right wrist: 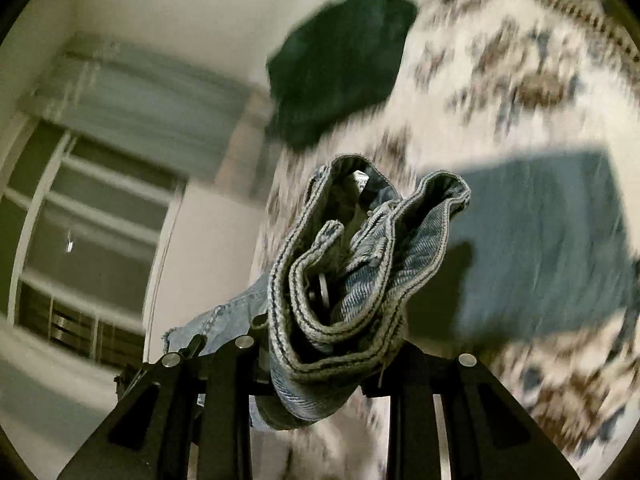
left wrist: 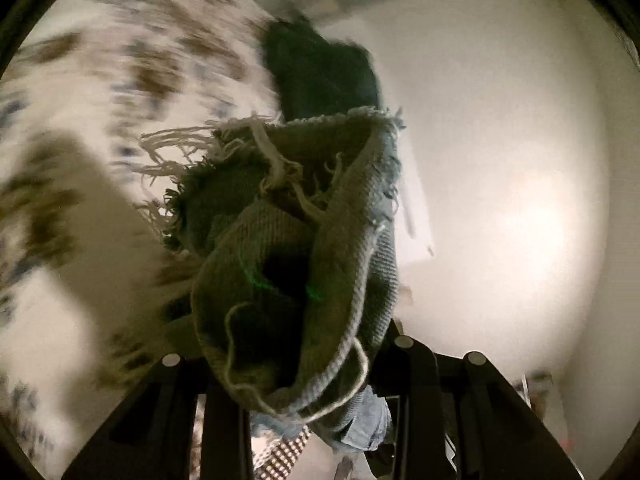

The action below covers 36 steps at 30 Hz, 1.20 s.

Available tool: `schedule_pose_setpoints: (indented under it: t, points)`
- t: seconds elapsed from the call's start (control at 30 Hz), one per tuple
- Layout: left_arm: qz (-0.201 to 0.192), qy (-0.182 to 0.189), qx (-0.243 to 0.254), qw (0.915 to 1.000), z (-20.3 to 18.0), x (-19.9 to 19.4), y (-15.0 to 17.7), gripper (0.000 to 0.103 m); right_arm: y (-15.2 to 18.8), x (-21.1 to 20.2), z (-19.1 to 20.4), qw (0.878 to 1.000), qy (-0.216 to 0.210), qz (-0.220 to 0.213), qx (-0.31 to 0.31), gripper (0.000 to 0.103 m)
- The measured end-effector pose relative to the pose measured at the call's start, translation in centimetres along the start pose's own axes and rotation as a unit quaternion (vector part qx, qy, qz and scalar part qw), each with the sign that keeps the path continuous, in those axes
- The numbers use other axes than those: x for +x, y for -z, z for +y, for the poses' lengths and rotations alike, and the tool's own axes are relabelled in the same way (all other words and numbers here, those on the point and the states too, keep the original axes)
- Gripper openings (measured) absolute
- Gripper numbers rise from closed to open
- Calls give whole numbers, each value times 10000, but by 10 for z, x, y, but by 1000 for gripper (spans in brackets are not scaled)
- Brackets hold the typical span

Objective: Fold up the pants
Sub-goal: 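Carry the folded shorts with both grippers onto the jeans stack and release, then open both grippers and withdraw them from the stacked shorts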

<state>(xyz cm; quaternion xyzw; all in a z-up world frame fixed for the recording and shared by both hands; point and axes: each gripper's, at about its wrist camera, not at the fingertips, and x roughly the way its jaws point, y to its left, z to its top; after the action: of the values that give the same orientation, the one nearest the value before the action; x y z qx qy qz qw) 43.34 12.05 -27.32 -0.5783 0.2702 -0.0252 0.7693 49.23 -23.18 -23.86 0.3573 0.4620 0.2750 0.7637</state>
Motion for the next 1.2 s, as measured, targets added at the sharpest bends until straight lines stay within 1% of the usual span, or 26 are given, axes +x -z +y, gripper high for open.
schedule_pose_setpoints:
  t: [0.03, 0.1, 0.13, 0.2, 0.23, 0.3, 0.4, 0.47, 0.57, 0.6, 0.63, 0.67, 0.7, 0.73, 0.77, 0.8, 0.83, 0.87, 0.9, 0.93, 0.97, 1.03, 1.07, 1.1, 1.13, 1.2]
  points:
    - [219, 145, 181, 9995, -7, 32, -6, 28, -15, -5, -7, 9996, 79, -280, 47, 29]
    - [559, 232, 438, 9972, -8, 77, -14, 28, -30, -12, -25, 9976, 239, -645, 112, 29]
    - [826, 264, 560, 9947, -2, 104, -12, 28, -33, -14, -40, 9960, 340, -809, 191, 29]
    - [1244, 94, 743, 9894, 19, 147, -4, 28, -34, -15, -70, 9932, 568, -953, 341, 29]
    - [1511, -35, 842, 9849, 36, 169, 3, 28, -29, -13, -84, 9919, 698, -984, 401, 29]
    - [1877, -375, 890, 9775, 72, 197, 20, 28, -14, -2, -124, 9891, 988, -886, 645, 29]
    - [2140, -659, 799, 9713, 107, 200, 46, 28, 15, 9, -168, 9843, 1248, -715, 1027, 29]
    - [2219, -724, 818, 9689, 114, 196, 54, 28, 32, 9, -186, 9825, 1189, -749, 1221, 29]
    - [2351, -825, 890, 9644, 122, 192, 57, 30, 43, 6, -188, 9813, 1242, -793, 1239, 29]
    - [2392, -896, 933, 9623, 116, 191, 60, 32, 42, 8, -189, 9809, 1290, -777, 1228, 30]
    - [2469, -1034, 1020, 9581, 110, 192, 64, 33, 44, 8, -187, 9808, 1348, -736, 1199, 32]
    - [2553, -1181, 1121, 9530, 106, 191, 66, 33, 44, 9, -184, 9809, 1422, -671, 1147, 35]
    - [2610, -1333, 1245, 9480, 99, 193, 63, 37, 44, 10, -179, 9800, 1574, -588, 1070, 42]
    - [2662, -1592, 1494, 9388, 88, 192, 62, 46, 42, 11, -174, 9792, 1699, -506, 988, 46]
    - [2671, -1822, 1773, 9295, 79, 190, 65, 52, 46, 10, -176, 9792, 1744, -468, 929, 49]
    - [2670, -2011, 2030, 9204, 75, 191, 66, 67, 49, 7, -171, 9778, 1880, -440, 815, 58]
    - [2606, -2220, 2370, 9092, 65, 187, 71, 75, 50, 6, -162, 9764, 2011, -427, 666, 66]
    - [2496, -2353, 2662, 9008, 56, 182, 75, 76, 52, 3, -156, 9750, 2105, -418, 575, 70]
    - [2402, -2414, 2882, 8950, 49, 178, 77, 79, 53, 1, -149, 9723, 2248, -421, 482, 77]
    - [2294, -2508, 3164, 8857, 40, 172, 82, 83, 55, -2, -138, 9676, 2462, -441, 342, 83]
    - [2239, -2597, 3355, 8774, 32, 167, 85, 84, 57, -5, -130, 9644, 2593, -460, 248, 85]
    - [2184, -2717, 3712, 8606, 17, 156, 94, 91, 61, -12, -111, 9506, 3051, -559, -68, 90]
    - [2124, -2821, 3894, 8507, 10, 151, 98, 91, 62, -15, -101, 9445, 3221, -619, -197, 92]
    - [2048, -2920, 4076, 8406, -1, 143, 102, 91, 64, -20, -89, 9338, 3489, -695, -373, 95]
    - [1978, -2948, 4202, 8351, -4, 143, 102, 91, 67, -24, -77, 9225, 3750, -754, -527, 96]
    - [1764, -2970, 4485, 8243, -24, 126, 109, 91, 71, -33, -54, 9068, 4056, -882, -731, 99]
